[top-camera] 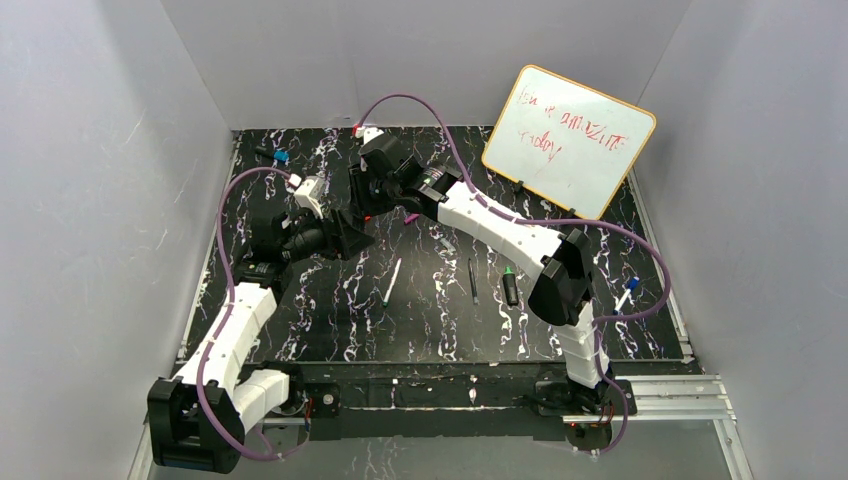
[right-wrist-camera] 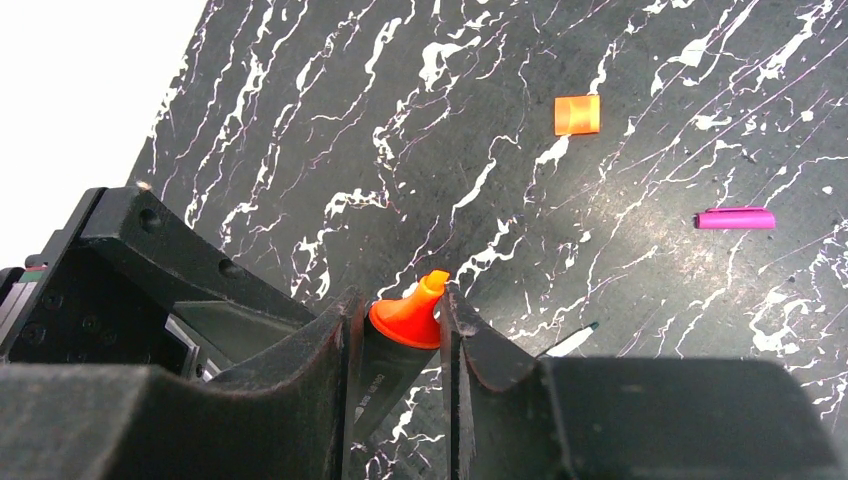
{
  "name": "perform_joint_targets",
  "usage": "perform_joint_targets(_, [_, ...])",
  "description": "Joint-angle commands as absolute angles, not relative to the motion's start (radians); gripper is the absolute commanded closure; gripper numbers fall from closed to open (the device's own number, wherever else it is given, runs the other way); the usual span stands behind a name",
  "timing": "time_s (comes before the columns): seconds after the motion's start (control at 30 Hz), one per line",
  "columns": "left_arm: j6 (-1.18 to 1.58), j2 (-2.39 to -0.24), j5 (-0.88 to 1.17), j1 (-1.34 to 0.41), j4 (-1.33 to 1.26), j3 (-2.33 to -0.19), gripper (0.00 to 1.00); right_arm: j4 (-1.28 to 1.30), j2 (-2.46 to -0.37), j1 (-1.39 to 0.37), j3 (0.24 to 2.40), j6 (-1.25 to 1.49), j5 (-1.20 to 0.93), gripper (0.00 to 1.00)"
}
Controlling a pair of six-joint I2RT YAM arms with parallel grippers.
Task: Insert the pens into the pen caps
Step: Pick up the pen from the center of the board.
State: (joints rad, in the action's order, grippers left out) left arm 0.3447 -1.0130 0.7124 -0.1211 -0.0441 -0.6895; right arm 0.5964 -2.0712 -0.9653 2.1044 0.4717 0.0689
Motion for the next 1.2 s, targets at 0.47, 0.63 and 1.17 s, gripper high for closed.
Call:
perform_joint_targets(0.47, [0.308,-1.025,0.708,-0.124,-0.041,-0.716,0.94,0.585,-2.072,-0.988,2.172,0.485,0.026,0.99])
perform_joint_targets(0.63, [0.307,-1.013,0.690,-0.124,-0.042,-0.707,1.00,0.587,-2.077,-0.993,2.178,0.484,0.020,0.99])
perform_joint_targets(1.17, [0.322,-0.992,0.591,-0.124,0.007,-0.644,1.00,0.598,-2.095,-0.950,2.274,0.419,0.099,0.32])
